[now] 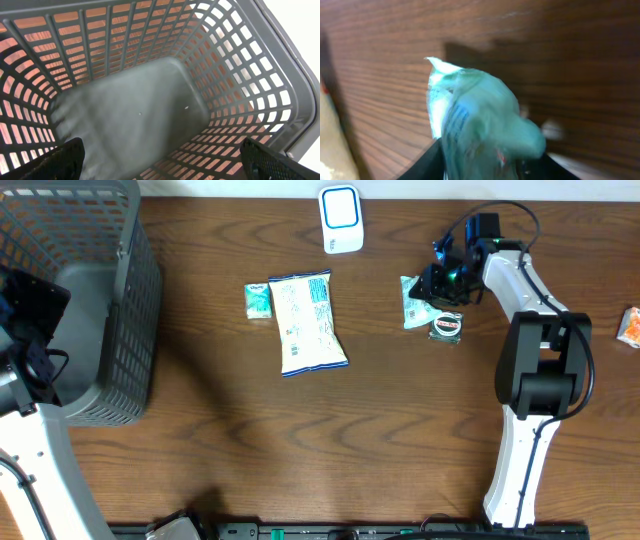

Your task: Scan the item barcode

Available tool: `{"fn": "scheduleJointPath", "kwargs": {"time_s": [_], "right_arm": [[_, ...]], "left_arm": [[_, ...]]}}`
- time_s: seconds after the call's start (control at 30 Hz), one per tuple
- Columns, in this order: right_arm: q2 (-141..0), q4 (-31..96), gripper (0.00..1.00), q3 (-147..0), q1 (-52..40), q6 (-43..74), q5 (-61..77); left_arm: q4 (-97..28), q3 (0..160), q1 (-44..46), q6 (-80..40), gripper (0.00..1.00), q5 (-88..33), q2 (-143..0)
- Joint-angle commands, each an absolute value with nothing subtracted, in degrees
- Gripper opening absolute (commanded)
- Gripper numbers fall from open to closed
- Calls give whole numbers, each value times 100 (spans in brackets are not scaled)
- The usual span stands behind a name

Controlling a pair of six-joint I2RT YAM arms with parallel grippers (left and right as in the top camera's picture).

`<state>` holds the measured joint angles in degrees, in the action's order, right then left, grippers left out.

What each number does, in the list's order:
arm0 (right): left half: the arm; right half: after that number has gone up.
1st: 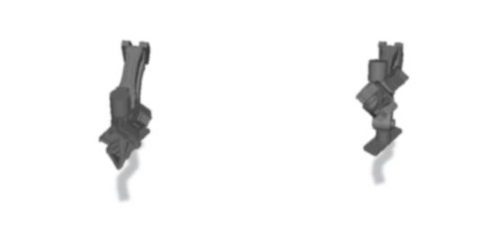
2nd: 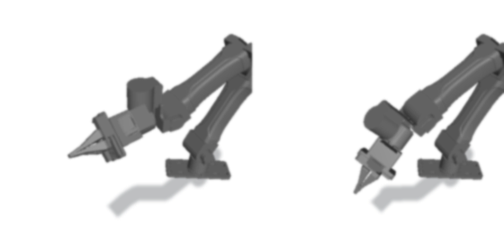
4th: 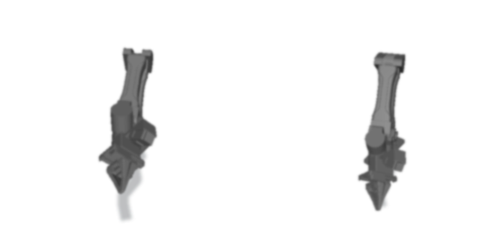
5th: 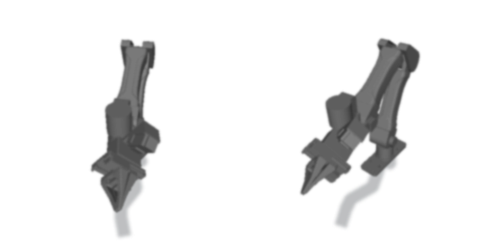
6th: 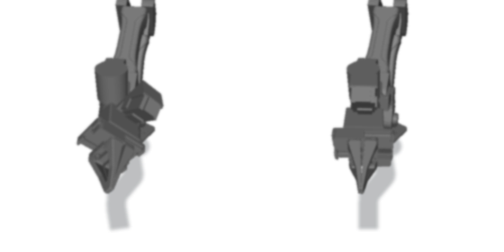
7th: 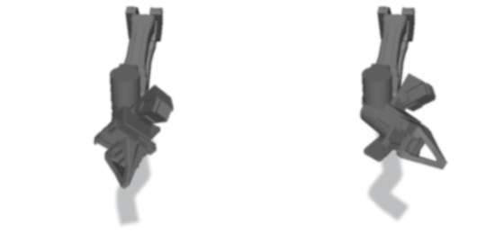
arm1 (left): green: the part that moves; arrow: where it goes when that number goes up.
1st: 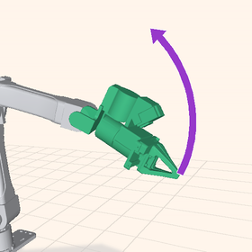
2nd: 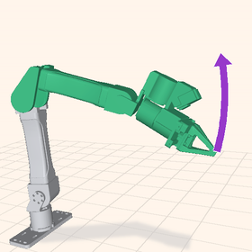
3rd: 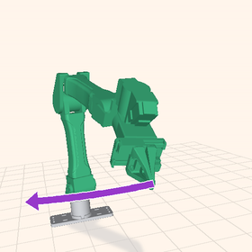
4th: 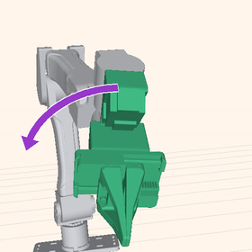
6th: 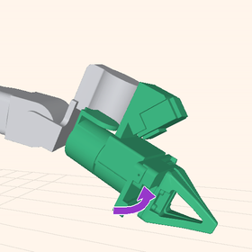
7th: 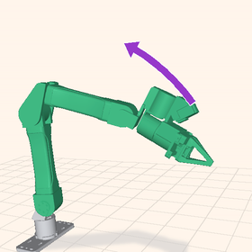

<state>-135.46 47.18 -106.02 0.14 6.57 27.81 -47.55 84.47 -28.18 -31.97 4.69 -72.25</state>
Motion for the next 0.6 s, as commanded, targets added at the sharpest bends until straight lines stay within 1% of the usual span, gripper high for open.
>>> {"fn": "scheduleJointPath", "kwargs": {"time_s": [0.0, 0.07, 0.13, 0.2, 0.27, 0.3, 0.33, 0.4, 0.47, 0.53, 0.57], "right_arm": [[-13745, 4733, 18, -10536, -32, 607, 2779], [-13712, 4742, 3, -10595, -32, 722, 2755], [-13620, 4788, 1, -10694, -56, 812, 2652], [-13478, 4906, 1, -10785, -165, 814, 2110], [-13286, 5046, 1, -10822, -414, 840, 976], [-13144, 5127, 1, -10822, -694, 906, -169], [-13089, 5168, 1, -10822, -888, 926, -845], [-13047, 5212, 1, -10820, -1601, 941, -2926], [-13076, 5186, 1, -10787, -1942, 941, -3743], [-13131, 5107, 1, -10718, -2473, 982, -4517], [-13166, 5070, 1, -10678, -2685, 980, -4696]], "left_arm": [[-4755, 8462, -2832, -3245, 98, 519, -7247], [-4755, 8460, -2832, -3247, 98, 519, -7247], [-4755, 8460, -2832, -3247, 98, 519, -7247], [-4755, 8460, -2832, -3247, 98, 519, -7247], [-4755, 8462, -2832, -3247, 98, 519, -7247], [-4755, 8462, -2832, -3247, 98, 519, -7247], [-4755, 8460, -2832, -3245, 98, 519, -7247], [-4755, 8460, -2832, -3247, 98, 519, -7247], [-4755, 8460, -2832, -3247, 98, 519, -7247], [-4755, 8462, -2832, -3245, 98, 519, -7247], [-4755, 8460, -2832, -3245, 98, 519, -7247]]}}
